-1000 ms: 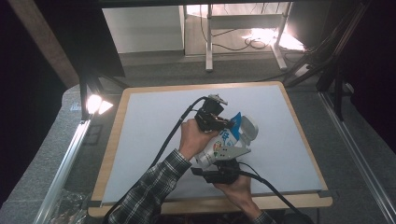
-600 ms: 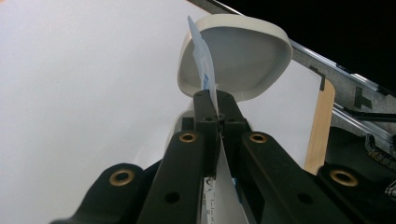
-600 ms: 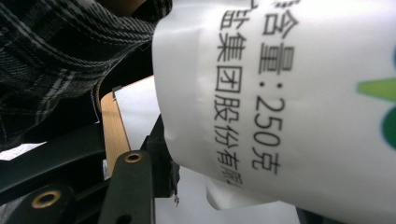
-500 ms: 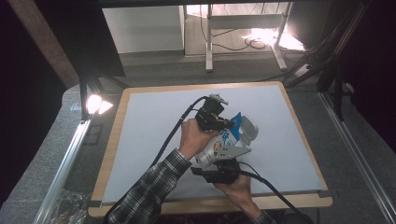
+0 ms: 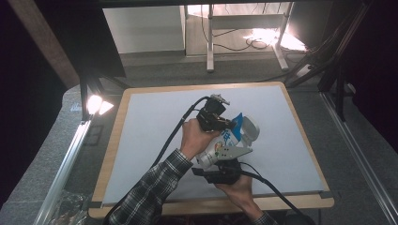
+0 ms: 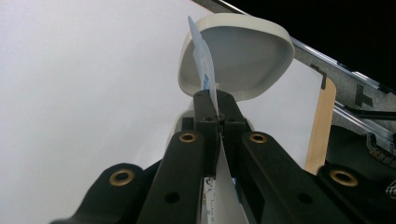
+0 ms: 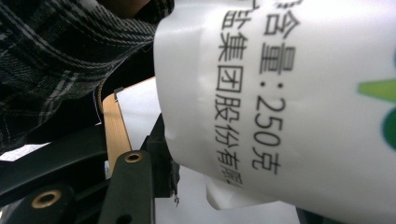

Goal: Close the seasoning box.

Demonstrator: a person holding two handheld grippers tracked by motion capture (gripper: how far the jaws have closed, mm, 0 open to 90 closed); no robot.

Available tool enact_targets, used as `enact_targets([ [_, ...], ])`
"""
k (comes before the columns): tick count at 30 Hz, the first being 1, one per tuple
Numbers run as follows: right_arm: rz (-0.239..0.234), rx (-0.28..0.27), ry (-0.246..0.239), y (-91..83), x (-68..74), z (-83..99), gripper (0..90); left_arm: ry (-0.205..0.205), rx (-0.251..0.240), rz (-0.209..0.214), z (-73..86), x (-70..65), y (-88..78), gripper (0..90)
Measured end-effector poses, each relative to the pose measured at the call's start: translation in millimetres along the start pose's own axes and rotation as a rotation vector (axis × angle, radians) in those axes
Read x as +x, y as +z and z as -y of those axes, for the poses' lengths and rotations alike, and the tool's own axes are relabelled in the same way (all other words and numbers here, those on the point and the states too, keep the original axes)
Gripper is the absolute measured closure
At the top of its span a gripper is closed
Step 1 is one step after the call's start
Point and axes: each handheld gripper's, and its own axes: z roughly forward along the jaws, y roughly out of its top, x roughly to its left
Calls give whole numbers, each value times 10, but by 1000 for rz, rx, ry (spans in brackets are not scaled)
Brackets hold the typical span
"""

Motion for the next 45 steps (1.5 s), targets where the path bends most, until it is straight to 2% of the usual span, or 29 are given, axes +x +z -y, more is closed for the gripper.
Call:
enact_targets([
  [45, -15, -15, 26, -3, -10, -28, 544, 1, 50, 11, -70, 30, 27, 893],
])
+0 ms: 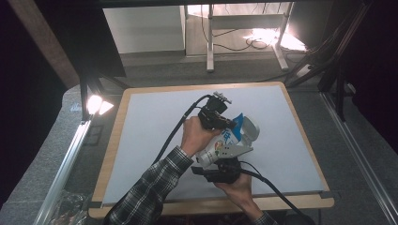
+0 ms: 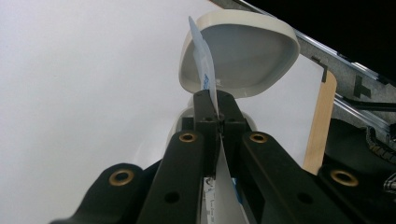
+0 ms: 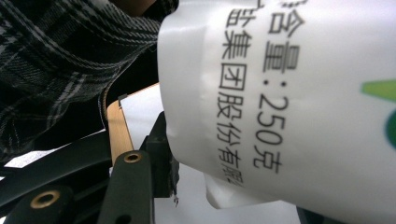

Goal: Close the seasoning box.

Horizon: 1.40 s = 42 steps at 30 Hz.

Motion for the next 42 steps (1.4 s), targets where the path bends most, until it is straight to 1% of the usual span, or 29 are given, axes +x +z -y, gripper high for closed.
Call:
enact_targets([
  [13, 1, -2, 0, -2, 1, -6, 543, 1, 3, 2, -12, -6, 6, 893],
  [18, 3, -2, -2, -1, 2, -8, 542, 6, 12, 1, -19, -4, 7, 893],
  [42, 0, -11, 12, -2, 14, -25, 522, 9, 27, 4, -52, -17, 21, 893],
])
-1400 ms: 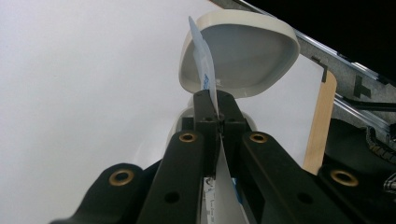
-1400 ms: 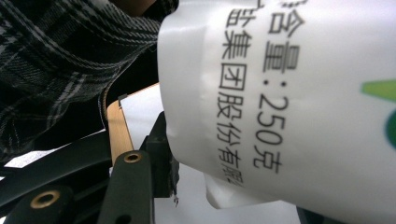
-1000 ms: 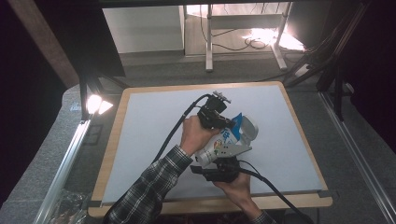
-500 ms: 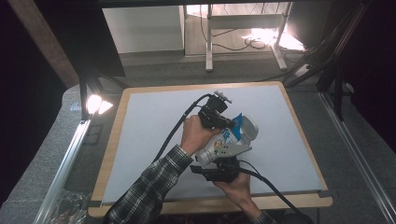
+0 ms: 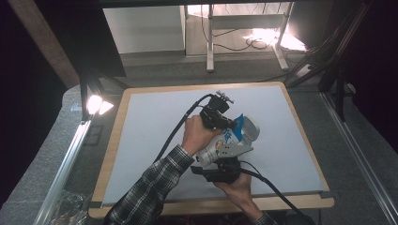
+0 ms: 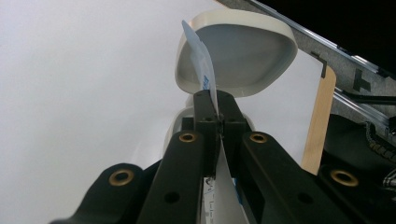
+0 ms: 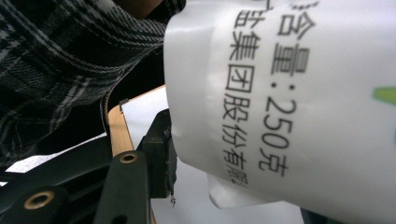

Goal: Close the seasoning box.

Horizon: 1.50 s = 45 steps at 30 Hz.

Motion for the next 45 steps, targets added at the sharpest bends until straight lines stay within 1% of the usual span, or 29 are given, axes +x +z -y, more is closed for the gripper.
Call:
enact_targets([
  [11, 4, -7, -10, -8, 6, -10, 522, 1, 5, 2, -19, -11, -1, 893],
  [26, 5, -12, -9, -3, 15, -19, 512, 4, 12, 8, -34, -11, 4, 893],
  [37, 4, -17, -3, -2, 18, -19, 508, 7, 31, 12, -49, -8, 15, 893],
  [45, 5, -17, -4, 0, 17, -18, 508, 10, 35, 13, -55, -8, 21, 892],
])
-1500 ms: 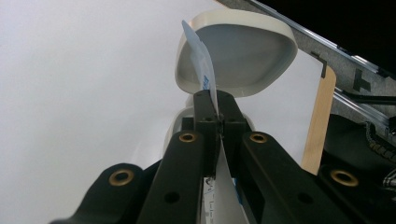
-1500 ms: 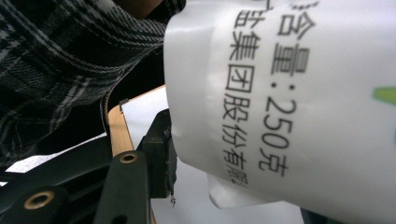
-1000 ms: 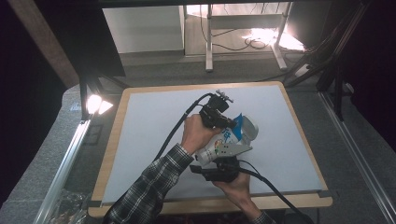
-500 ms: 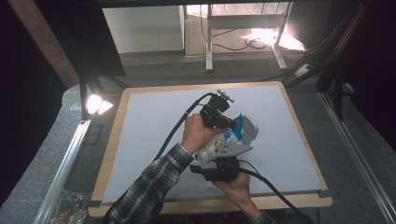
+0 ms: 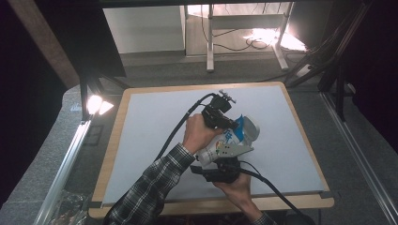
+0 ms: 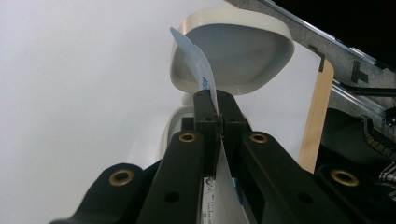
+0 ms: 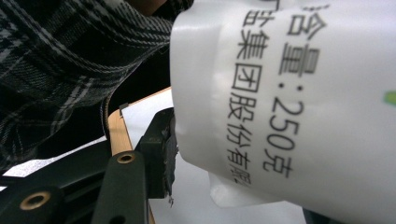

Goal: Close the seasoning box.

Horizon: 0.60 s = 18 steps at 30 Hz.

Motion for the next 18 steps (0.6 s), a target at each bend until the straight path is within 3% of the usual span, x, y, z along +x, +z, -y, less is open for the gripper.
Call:
enact_targets([
  [18, -7, 0, 8, 4, -10, 3, 508, 1, 12, -3, -9, -4, 19, 892],
])
